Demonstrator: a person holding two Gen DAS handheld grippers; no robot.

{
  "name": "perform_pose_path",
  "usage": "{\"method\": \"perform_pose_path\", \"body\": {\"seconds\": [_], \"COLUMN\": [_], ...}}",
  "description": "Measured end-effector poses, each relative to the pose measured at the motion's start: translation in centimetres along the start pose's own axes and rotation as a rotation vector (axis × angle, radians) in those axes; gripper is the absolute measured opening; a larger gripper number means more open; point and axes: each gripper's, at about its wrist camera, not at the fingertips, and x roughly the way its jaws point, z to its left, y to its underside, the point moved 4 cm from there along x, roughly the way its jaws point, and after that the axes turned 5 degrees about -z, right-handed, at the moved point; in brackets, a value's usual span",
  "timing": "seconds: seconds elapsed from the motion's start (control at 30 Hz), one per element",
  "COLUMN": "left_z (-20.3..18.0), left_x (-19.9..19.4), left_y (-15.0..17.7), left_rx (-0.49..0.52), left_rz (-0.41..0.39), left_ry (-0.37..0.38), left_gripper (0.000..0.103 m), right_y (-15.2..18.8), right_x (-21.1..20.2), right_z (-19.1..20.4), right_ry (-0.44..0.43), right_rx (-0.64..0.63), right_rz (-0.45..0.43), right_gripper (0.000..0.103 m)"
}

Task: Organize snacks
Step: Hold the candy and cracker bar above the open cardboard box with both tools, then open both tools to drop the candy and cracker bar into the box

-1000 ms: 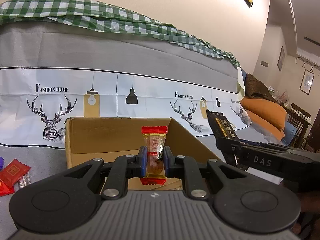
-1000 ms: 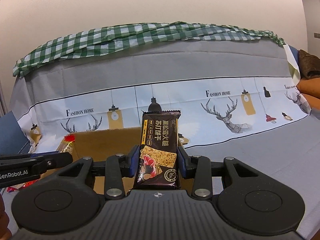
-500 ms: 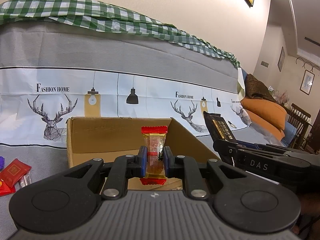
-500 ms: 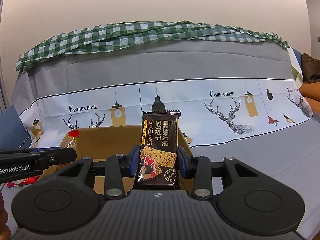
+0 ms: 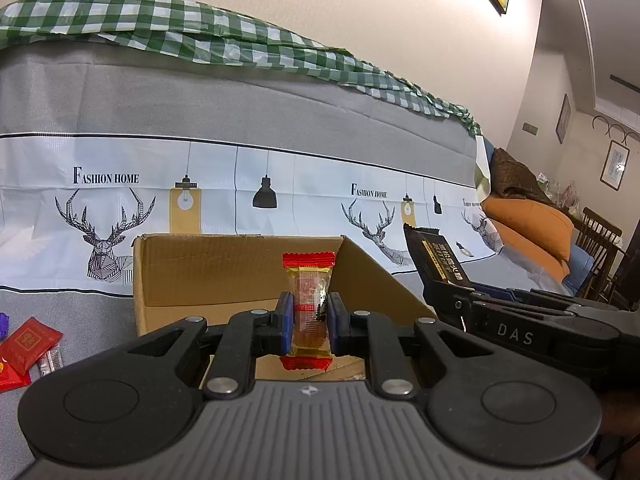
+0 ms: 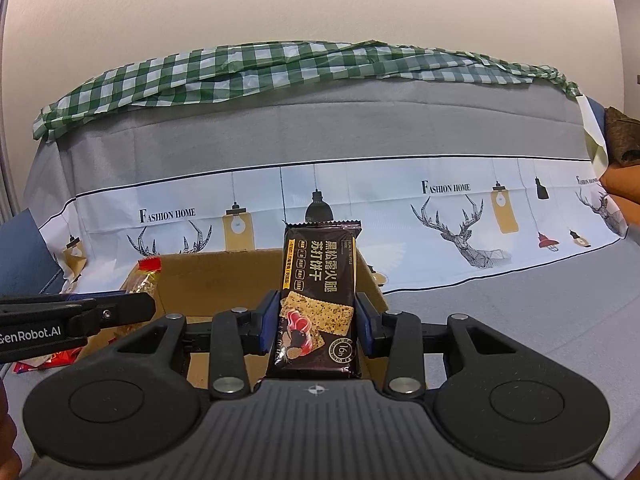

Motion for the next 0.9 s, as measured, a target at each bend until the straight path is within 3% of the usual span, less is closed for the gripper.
{"method": "perform_pose_path", "body": {"seconds": [0.73,0.77,0.8,0.83,0.87,0.9], "left_z": [0.15,0.13,0.15,0.15,0.14,0.15], "left_x": [-0.05,0.02,0.15,0.17,0.12,0.06], "left_y": [-0.05,-0.05,0.0,-0.01,-0.05,-0.11], "left_rx": [-0.012,-0.02,-0.03,-0.035,-0.032,-0.029], "left_rz": [-0.001,0.006,0.018,0.02,0.015,0.011], "left_ry": [0.004,0.013,0.023,0.022,0.017,0.013], "left_gripper": [0.019,0.025,0.042,0.051,0.058,0.058], "right_y": [-0.09,-0.06,-0.04,-0.01,0.02,0.01], "right_x": [0.03,0.06,0.14,0.21,0.25,0.24], "right_z": [-0.19,-0.22,-0.22,-0.21,-0.14,-0.12], "right_ry": [-0.011,-0.012,-0.011,-0.007,0.0,0.004], "right_rx": [-0.007,-0.007,-0.007,-0.01,-0.015,-0.016], "right_rz": [0.001,0.004,0.008,0.011,0.013,0.011], "right_gripper": [0.041,0.041,0.042,0.045,0.054,0.061]}}
